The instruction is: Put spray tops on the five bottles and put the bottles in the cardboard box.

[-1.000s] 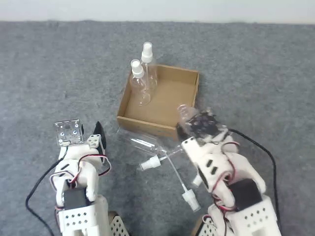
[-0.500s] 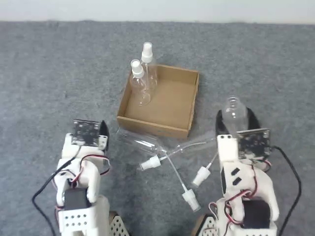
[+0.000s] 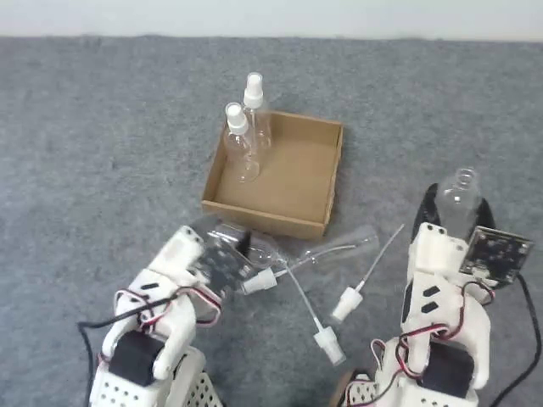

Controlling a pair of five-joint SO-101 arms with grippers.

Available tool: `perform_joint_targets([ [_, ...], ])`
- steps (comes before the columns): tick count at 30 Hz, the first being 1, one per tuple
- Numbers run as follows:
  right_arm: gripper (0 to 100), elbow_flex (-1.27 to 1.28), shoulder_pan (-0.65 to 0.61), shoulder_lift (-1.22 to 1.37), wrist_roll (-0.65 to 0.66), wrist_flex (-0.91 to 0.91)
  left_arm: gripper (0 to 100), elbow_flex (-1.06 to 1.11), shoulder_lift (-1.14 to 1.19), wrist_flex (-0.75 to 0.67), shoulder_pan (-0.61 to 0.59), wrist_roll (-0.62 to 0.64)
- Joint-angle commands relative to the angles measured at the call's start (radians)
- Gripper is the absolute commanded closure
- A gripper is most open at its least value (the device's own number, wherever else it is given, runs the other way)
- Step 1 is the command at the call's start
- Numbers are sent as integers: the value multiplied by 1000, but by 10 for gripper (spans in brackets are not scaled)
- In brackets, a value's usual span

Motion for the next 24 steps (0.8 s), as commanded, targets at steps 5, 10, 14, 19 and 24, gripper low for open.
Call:
perform_joint_targets([
  [5, 965, 51, 22, -10, -21, -90, 840, -59, 14, 124, 221, -69],
  [10, 965, 51, 27, -10, -21, -90, 840, -65, 226, 81, 308, -95],
  [14, 965, 51, 30, -10, -21, -90, 840, -87, 422, 14, 402, -100],
  [19, 965, 46, 79, -10, -21, -91, 840, -173, 609, -28, 419, -107],
  [24, 965, 51, 159, -10, -21, -127, 842, -259, 781, -25, 496, -157],
])
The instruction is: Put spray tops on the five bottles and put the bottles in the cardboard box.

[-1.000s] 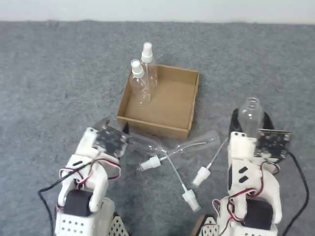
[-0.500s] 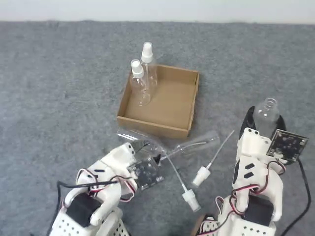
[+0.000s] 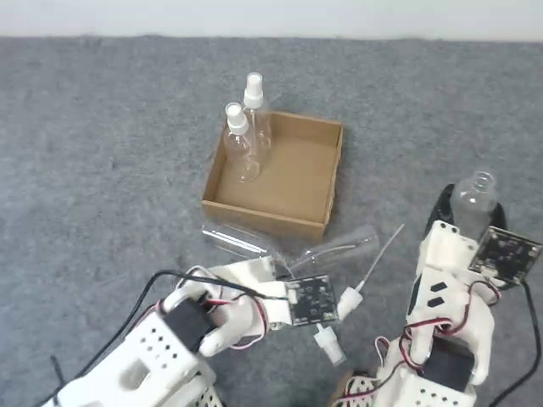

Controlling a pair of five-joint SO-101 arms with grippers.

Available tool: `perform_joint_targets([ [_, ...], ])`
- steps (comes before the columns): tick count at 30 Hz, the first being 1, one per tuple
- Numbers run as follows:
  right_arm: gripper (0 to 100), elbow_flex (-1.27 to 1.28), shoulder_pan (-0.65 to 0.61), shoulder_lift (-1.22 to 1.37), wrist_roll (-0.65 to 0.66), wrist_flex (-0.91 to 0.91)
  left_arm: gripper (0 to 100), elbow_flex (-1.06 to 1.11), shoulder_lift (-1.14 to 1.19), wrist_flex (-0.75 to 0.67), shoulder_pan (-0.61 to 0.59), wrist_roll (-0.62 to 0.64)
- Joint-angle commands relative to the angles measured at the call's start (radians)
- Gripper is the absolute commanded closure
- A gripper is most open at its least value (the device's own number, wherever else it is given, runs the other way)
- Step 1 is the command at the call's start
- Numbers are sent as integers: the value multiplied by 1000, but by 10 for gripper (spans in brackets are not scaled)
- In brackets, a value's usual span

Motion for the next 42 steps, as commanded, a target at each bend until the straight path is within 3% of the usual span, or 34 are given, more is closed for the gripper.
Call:
perform_joint_targets([
  [1, 965, -12, 77, -13, -12, -45, 842, -119, 173, -25, 83, -28],
  [8, 965, -11, 157, -13, -12, -85, 842, -211, 422, -31, 210, -29],
  [19, 965, -11, 160, -8, -11, -84, 844, -352, 661, -37, 338, -28],
  [26, 965, -11, 157, -7, -11, -82, 842, -321, 744, -183, 350, -25],
  [42, 964, -11, 156, -5, -11, -79, 845, -337, 856, -196, 350, -25],
])
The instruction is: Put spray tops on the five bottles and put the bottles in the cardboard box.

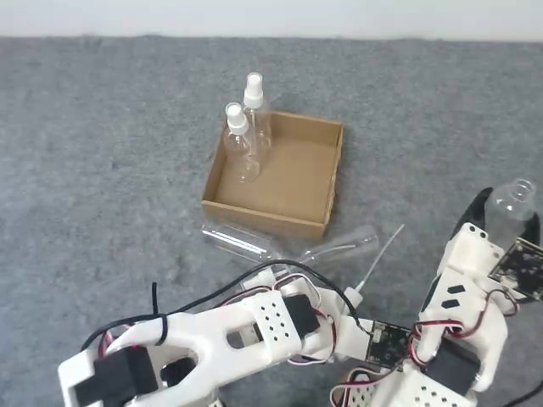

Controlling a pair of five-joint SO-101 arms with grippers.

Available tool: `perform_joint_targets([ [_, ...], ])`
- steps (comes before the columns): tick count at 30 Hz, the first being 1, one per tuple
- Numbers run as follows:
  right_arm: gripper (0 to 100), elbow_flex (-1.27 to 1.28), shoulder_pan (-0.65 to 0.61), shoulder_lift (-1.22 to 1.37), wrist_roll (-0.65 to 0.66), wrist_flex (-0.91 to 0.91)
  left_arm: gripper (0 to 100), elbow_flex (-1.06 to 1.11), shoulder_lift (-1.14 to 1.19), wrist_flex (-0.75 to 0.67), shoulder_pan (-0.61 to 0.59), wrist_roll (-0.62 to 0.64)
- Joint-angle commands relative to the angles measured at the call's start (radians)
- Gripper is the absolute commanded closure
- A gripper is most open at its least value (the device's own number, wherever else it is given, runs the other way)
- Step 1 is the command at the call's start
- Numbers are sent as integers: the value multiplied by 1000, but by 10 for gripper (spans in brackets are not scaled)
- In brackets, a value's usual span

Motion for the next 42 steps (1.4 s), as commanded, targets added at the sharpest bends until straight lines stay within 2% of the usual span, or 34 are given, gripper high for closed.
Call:
perform_joint_targets([
  [1, 963, -11, 4, -5, -11, -22, 845, -35, 11, 15, 3, 0],
  [9, 962, -11, 4, -5, -11, -22, 846, -30, 12, 127, 3, -5],
  [14, 961, -11, 2, -5, -11, -19, 898, -33, 5, 226, 3, -5],
  [19, 961, -11, 2, -5, -9, -19, 903, -22, 5, 272, -2, -2],
  [34, 961, -11, 2, -5, -6, -19, 902, -7, 3, 281, -3, 35],
  [37, 961, -11, -1, -5, -6, -19, 899, -22, 3, 281, -44, 35],
  [42, 961, -11, -30, -4, -3, -19, 898, -87, 3, 281, -201, 31],
])
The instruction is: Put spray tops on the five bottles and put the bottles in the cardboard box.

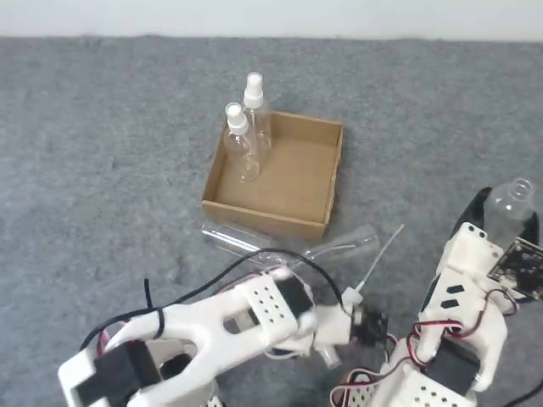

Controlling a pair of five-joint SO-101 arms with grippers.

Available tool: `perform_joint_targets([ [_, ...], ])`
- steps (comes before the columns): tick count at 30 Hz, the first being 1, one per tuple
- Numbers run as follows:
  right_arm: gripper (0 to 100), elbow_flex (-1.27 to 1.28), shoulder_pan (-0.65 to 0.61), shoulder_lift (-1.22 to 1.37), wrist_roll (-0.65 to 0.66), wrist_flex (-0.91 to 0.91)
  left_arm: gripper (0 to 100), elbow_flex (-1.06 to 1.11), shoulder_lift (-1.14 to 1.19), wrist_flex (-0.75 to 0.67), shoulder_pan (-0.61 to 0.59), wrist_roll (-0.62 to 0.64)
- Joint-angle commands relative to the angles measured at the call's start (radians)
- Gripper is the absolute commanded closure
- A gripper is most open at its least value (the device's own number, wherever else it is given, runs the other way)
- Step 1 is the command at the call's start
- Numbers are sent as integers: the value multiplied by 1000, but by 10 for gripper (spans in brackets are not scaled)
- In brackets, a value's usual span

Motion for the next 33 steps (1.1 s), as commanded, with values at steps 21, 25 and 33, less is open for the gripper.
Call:
perform_joint_targets([
  [21, 961, -11, -24, -4, -2, -21, 844, -180, 9, -48, -87, -23],
  [25, 961, -11, -24, -4, -2, -21, 844, -127, 9, -121, -87, -92],
  [33, 961, -11, -25, -4, -2, -21, 847, -105, 25, -127, -92, -160],
])
